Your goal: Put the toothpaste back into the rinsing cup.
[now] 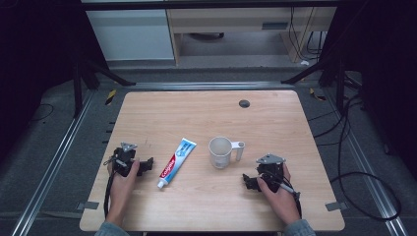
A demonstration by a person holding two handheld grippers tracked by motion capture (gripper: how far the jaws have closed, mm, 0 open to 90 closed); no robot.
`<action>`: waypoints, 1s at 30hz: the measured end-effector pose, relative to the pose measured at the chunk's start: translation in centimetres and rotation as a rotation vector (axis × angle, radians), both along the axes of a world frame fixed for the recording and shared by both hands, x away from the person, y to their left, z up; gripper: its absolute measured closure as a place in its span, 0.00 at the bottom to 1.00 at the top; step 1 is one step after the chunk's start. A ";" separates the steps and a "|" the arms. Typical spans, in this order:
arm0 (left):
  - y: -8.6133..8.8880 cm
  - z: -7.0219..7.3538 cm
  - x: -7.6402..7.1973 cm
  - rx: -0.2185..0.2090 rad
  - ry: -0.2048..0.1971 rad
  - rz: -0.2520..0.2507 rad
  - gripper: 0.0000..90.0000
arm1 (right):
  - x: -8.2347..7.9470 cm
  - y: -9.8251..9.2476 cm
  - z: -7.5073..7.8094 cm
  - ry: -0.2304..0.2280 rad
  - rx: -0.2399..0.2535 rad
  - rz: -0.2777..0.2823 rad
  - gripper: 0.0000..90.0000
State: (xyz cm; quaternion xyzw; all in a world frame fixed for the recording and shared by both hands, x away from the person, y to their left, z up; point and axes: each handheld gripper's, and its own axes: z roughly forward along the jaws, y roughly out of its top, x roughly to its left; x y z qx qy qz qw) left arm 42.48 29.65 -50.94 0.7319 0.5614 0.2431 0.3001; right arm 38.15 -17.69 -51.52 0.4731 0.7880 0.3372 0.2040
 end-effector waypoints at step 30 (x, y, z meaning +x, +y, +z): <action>-3.1 5.7 -4.0 -0.063 0.031 -0.174 0.08 | 0.0 0.0 0.0 -0.001 -0.001 0.002 0.00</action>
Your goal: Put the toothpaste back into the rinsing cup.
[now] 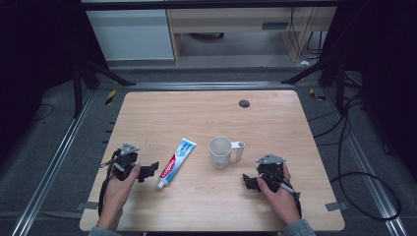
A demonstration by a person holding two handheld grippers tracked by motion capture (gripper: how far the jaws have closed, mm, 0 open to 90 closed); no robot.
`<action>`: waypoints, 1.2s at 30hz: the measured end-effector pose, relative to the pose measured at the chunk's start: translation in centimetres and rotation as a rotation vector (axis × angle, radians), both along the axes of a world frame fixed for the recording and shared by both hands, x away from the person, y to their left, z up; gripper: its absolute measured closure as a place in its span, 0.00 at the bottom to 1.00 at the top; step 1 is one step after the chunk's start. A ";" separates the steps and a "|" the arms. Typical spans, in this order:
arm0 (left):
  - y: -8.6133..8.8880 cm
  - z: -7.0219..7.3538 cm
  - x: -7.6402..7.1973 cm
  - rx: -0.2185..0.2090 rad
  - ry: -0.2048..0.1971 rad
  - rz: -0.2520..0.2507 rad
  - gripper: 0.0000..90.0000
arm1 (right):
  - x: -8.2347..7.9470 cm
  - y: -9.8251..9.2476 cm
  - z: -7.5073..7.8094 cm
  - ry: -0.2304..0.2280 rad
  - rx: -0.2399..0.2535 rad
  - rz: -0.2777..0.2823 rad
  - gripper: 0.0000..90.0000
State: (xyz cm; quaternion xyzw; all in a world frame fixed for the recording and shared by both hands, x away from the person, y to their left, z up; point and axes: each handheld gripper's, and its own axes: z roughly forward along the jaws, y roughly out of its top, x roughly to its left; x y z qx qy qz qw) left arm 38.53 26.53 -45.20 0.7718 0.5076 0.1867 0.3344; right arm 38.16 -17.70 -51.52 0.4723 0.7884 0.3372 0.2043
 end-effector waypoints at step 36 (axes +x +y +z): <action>-11.2 2.6 6.1 0.321 0.313 -0.262 0.14 | 0.0 -0.1 0.0 -0.001 -0.003 0.006 0.00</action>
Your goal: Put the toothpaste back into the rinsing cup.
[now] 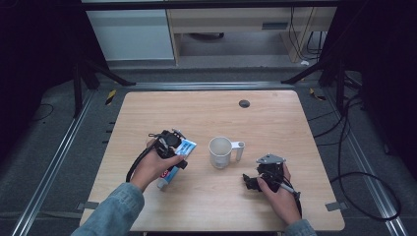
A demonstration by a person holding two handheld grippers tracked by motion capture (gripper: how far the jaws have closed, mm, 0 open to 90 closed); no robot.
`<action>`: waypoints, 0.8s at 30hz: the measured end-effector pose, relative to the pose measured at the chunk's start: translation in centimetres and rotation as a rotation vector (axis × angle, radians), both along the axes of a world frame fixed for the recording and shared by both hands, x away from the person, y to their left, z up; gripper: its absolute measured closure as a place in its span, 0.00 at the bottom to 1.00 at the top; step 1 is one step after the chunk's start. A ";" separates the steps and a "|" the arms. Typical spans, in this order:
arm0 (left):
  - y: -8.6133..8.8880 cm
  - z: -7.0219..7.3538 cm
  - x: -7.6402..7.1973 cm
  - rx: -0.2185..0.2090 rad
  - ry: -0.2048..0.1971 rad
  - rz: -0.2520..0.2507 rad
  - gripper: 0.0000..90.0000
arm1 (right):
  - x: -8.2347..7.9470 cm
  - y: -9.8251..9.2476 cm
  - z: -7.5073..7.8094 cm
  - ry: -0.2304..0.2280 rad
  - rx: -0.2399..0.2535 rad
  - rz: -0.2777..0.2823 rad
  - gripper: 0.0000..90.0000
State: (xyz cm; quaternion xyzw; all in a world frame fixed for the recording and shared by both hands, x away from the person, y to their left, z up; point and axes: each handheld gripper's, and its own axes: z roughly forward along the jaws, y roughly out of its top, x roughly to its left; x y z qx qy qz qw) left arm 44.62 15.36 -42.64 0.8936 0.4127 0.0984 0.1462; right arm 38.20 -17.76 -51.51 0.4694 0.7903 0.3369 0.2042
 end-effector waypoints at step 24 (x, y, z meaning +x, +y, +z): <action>-1.9 -2.9 4.2 0.135 0.133 0.036 0.23 | 0.0 0.0 0.0 -0.001 0.001 0.000 0.00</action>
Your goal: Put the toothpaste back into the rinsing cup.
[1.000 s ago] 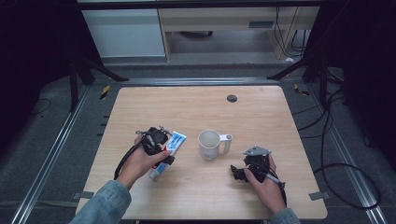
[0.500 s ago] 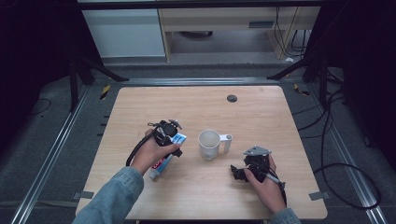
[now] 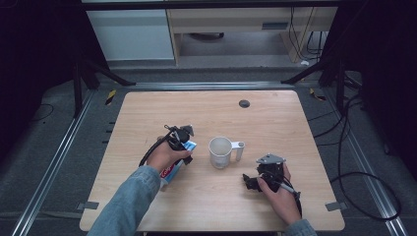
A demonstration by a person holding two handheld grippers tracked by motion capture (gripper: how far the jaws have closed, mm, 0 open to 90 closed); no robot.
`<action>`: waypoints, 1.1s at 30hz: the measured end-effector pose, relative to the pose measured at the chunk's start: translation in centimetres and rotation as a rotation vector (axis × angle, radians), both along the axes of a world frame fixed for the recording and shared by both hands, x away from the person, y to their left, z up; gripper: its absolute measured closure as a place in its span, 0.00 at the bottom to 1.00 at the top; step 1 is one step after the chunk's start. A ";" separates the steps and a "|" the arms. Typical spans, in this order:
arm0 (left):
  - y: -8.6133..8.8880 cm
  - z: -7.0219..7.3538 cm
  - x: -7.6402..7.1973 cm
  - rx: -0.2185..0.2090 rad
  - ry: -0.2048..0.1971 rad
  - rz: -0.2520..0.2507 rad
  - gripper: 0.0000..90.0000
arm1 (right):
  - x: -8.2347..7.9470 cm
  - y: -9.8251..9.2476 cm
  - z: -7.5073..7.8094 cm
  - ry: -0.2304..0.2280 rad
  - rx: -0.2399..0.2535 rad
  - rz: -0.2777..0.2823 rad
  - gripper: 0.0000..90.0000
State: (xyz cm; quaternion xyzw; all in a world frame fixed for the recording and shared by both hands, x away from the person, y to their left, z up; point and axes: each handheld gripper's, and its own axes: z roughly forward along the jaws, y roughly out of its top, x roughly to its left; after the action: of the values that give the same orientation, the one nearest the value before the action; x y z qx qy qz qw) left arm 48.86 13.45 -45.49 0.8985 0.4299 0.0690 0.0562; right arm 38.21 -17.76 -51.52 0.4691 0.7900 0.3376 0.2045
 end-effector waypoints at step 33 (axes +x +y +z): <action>-0.5 -1.0 2.8 -0.009 0.098 0.031 0.52 | 0.0 0.0 0.0 0.001 0.002 0.004 0.00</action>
State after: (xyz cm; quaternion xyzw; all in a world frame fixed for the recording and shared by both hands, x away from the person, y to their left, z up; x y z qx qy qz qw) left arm 51.68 12.98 -46.54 0.8937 0.4464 0.0238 0.0377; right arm 38.20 -17.78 -51.53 0.4677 0.7908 0.3386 0.2032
